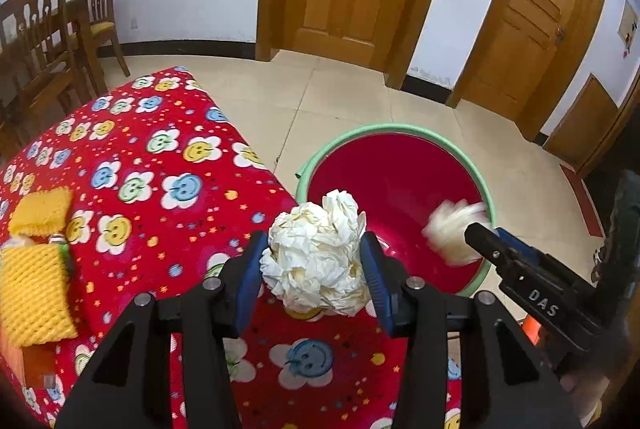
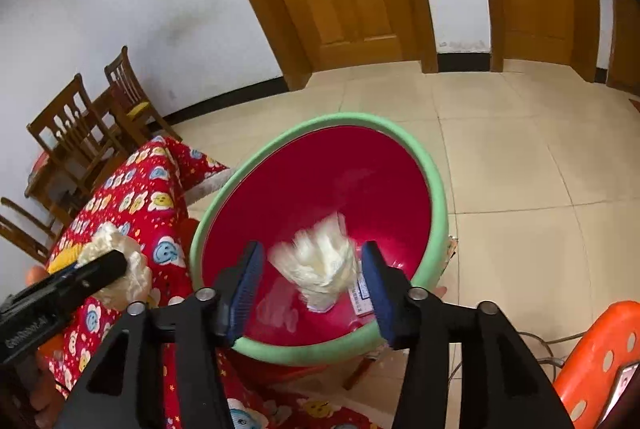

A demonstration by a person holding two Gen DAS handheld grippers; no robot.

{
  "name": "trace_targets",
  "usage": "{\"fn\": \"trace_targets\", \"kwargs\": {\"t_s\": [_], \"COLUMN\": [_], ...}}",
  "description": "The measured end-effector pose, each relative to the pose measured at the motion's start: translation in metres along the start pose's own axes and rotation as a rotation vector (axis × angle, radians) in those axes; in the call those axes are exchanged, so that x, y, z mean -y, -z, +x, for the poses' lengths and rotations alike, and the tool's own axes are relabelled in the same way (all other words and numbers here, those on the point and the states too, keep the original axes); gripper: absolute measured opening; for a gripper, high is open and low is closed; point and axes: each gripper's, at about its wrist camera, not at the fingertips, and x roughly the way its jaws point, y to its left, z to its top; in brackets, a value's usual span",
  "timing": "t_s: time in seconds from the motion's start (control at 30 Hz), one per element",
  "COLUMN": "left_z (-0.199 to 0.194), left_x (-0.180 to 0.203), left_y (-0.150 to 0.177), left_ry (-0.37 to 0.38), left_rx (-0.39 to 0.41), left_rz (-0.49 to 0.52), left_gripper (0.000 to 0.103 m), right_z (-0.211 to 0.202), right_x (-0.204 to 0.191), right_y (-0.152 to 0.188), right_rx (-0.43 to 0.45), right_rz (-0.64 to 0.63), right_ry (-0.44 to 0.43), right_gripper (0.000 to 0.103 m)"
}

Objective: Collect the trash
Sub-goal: 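Open the right tool over the bucket while the left tool releases its tissue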

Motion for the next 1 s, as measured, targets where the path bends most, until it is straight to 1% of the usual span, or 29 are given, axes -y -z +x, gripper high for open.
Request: {"fn": "trace_targets", "kwargs": {"t_s": [0.13,0.2,0.4,0.6,0.7,0.77,0.83,1.0], "left_z": [0.011,0.015,0.028,0.038,0.038,0.037,0.035,0.027], "left_x": [0.008,0.014,0.029,0.035,0.037,0.037,0.038,0.034], "left_y": [-0.002,-0.003,-0.007,-0.012,-0.012,-0.013,-0.013,-0.013], "left_ry": [0.013,0.021,0.035,0.042,0.041,0.038,0.03,0.031], "left_rx": [-0.014,-0.018,-0.017,-0.012,-0.006,0.0,0.007,0.012], "left_rz": [0.016,0.029,0.076,0.083,0.082,0.081,0.079,0.059], "left_gripper": [0.048,0.048,0.048,0.048,0.058,0.068,0.072,0.074], "right_z": [-0.004,-0.009,-0.021,-0.03,-0.033,-0.035,-0.036,-0.04], "right_x": [0.008,0.013,0.029,0.045,0.047,0.047,0.047,0.044], "right_y": [0.0,0.0,0.004,0.009,0.009,0.008,0.008,0.008], "right_rx": [0.007,0.017,0.038,0.042,0.046,0.049,0.052,0.06], "right_rz": [0.021,0.033,0.079,0.121,0.129,0.133,0.133,0.127], "right_ry": [0.004,0.014,0.055,0.076,0.081,0.08,0.078,0.074], "right_gripper": [0.061,0.066,0.071,0.072,0.072,0.072,0.072,0.072]}}
